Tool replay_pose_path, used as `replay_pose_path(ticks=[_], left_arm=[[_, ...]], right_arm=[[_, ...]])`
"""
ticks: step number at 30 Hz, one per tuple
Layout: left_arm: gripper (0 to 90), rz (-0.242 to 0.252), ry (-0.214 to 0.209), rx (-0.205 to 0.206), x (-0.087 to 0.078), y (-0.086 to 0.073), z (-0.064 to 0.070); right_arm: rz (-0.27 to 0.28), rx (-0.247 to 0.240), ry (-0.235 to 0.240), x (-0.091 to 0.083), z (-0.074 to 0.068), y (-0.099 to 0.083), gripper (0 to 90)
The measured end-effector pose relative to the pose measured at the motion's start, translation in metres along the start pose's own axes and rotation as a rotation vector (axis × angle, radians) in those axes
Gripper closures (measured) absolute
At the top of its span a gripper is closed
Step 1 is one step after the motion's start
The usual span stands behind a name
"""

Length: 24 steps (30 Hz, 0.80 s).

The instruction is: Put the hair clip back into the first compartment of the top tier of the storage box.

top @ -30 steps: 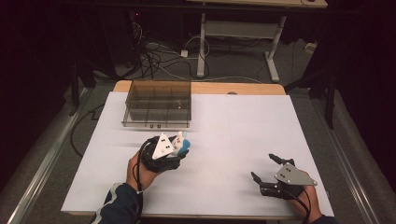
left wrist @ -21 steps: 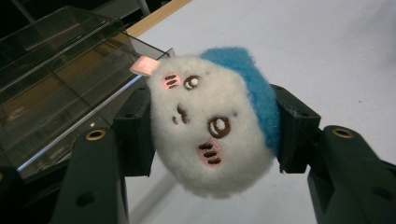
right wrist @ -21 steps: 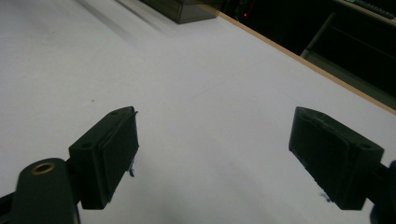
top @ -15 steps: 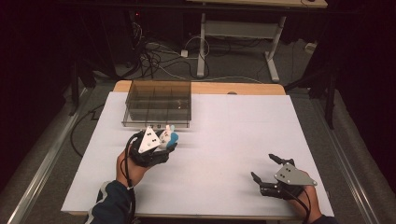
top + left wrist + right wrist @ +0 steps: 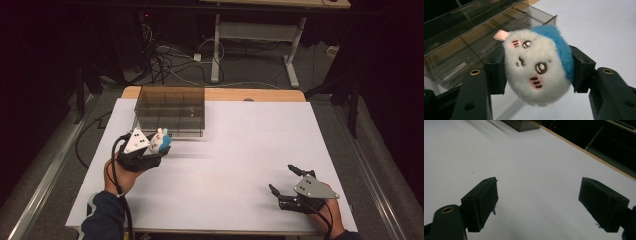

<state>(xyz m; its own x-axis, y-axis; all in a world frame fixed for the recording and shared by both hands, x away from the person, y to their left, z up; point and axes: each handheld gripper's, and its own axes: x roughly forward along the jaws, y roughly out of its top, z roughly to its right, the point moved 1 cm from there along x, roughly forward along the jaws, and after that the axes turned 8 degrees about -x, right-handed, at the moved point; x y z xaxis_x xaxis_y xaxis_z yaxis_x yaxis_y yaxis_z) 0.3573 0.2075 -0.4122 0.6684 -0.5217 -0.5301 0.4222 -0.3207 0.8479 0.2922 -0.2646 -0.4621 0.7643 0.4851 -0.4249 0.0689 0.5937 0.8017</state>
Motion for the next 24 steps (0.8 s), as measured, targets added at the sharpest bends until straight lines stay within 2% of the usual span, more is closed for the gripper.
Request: replay_pose_path(ticks=[2,5,7,12,16,19,22,24], left_arm=[[39.8,-0.027,-0.033,-0.011,-0.002,0.0,-0.01],[39.7,-0.041,-0.048,-0.002,-0.004,0.001,-0.02],[39.7,-0.063,-0.033,0.01,-0.004,0.004,-0.024],[39.4,-0.114,-0.043,0.038,-0.004,0.014,-0.034],[38.9,-0.119,-0.056,0.039,-0.002,0.021,-0.043],[38.5,-0.14,-0.04,0.047,0.001,0.025,-0.051],[37.3,-0.114,-0.007,0.051,0.003,0.031,-0.06],[37.2,-0.11,-0.035,0.038,0.007,0.034,-0.067]], right_arm=[[0.0,0.002,-0.001,0.0,0.0,0.0,16.9],[0.0,0.006,0.004,0.0,-0.001,0.0,16.9],[-0.004,-0.004,0.004,0.001,-0.002,0.001,16.9],[-0.008,-0.001,0.006,0.002,-0.003,0.001,16.9],[-0.009,0.001,0.008,0.002,-0.003,0.0,16.9],[-0.009,-0.003,0.009,0.002,-0.003,0.0,16.9],[-0.012,-0.002,0.01,0.002,-0.003,0.0,17.0],[-0.015,-0.006,0.012,0.003,-0.004,0.0,17.0]])
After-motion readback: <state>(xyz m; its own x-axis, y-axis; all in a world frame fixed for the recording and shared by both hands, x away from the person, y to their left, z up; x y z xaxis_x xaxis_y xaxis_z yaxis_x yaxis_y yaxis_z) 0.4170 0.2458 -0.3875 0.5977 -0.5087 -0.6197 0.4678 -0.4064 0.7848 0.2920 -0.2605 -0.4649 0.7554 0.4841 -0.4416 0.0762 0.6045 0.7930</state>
